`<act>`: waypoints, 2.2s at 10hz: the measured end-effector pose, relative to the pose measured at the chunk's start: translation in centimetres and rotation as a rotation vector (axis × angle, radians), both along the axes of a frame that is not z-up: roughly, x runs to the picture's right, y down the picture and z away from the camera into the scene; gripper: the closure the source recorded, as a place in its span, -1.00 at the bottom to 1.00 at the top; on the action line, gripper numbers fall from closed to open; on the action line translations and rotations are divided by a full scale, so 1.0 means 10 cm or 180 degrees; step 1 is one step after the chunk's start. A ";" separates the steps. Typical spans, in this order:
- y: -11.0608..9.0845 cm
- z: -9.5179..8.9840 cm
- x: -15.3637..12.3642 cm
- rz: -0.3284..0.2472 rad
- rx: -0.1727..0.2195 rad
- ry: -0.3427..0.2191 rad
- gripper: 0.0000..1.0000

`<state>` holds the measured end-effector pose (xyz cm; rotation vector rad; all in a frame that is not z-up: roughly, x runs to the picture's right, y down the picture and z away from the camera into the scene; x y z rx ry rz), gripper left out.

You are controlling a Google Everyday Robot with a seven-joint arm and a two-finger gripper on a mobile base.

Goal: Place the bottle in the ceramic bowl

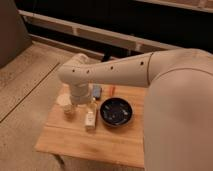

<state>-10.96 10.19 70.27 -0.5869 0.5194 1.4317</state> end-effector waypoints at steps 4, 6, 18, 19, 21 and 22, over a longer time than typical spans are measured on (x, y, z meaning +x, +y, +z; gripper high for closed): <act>-0.15 0.16 0.08 0.0085 0.0159 0.0074 -0.30; -0.05 0.28 0.16 0.0176 0.0082 0.0094 -0.30; -0.09 0.87 0.18 0.0224 0.0344 -0.0219 -0.30; -0.08 0.92 0.16 0.0219 0.0323 -0.0243 -0.30; -0.11 0.99 0.16 0.0182 0.0312 -0.0282 -0.30; -0.18 1.05 0.19 0.0158 0.0330 -0.0291 -0.30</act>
